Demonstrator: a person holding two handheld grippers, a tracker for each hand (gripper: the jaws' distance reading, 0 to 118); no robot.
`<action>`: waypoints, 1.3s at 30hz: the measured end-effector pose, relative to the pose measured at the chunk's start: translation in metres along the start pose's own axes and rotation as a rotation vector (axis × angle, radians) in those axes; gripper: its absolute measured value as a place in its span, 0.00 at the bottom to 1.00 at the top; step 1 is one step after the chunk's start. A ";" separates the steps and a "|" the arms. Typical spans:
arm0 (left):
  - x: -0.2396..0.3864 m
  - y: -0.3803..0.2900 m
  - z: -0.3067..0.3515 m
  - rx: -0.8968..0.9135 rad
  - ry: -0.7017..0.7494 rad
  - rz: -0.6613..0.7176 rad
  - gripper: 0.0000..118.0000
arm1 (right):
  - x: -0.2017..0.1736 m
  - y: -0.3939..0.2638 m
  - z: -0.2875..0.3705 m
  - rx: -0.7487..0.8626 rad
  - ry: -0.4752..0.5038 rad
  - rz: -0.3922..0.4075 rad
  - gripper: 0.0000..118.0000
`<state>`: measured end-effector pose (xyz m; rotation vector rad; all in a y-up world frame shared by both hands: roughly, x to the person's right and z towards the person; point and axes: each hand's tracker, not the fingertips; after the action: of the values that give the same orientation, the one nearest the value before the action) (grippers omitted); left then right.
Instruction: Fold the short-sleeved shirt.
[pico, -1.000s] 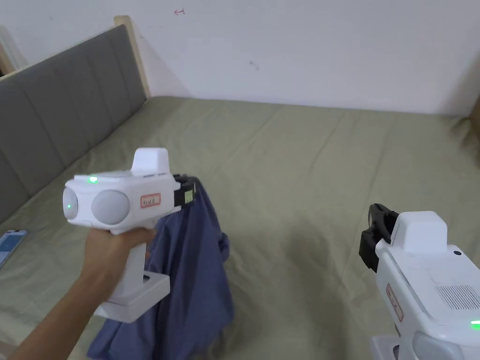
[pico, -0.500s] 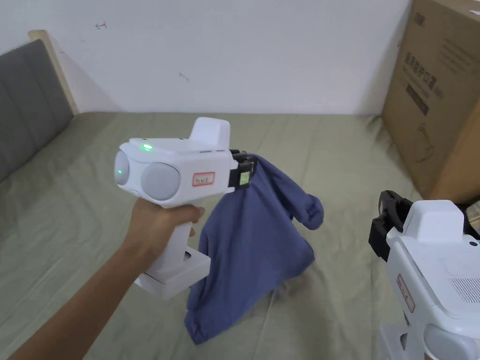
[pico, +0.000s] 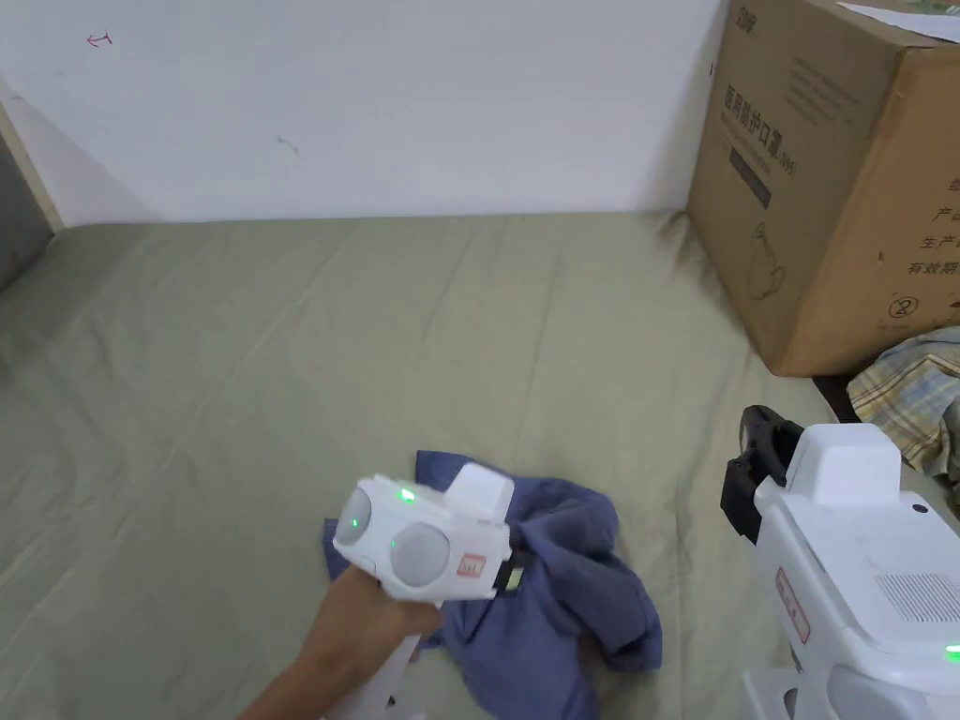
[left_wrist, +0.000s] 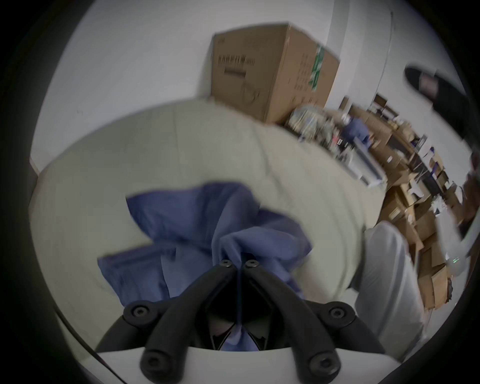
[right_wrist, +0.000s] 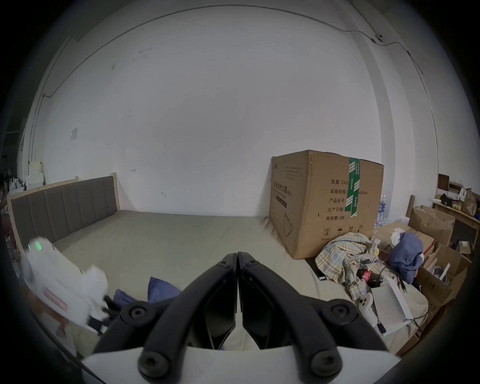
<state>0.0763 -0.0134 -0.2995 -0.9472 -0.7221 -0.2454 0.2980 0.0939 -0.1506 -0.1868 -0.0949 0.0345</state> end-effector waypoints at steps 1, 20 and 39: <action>-0.002 -0.009 -0.014 -0.034 0.024 0.013 0.00 | -0.001 -0.001 -0.001 -0.006 0.002 -0.001 0.00; -0.003 -0.003 0.077 0.299 0.161 0.211 0.88 | -0.017 0.010 0.005 -0.006 0.031 -0.009 0.00; -0.052 -0.029 0.170 0.780 0.601 0.162 0.36 | -0.027 0.033 0.013 0.067 0.055 -0.020 0.00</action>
<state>-0.0538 0.1019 -0.2512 -0.1536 -0.1398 -0.0783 0.2692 0.1276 -0.1469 -0.1195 -0.0404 0.0127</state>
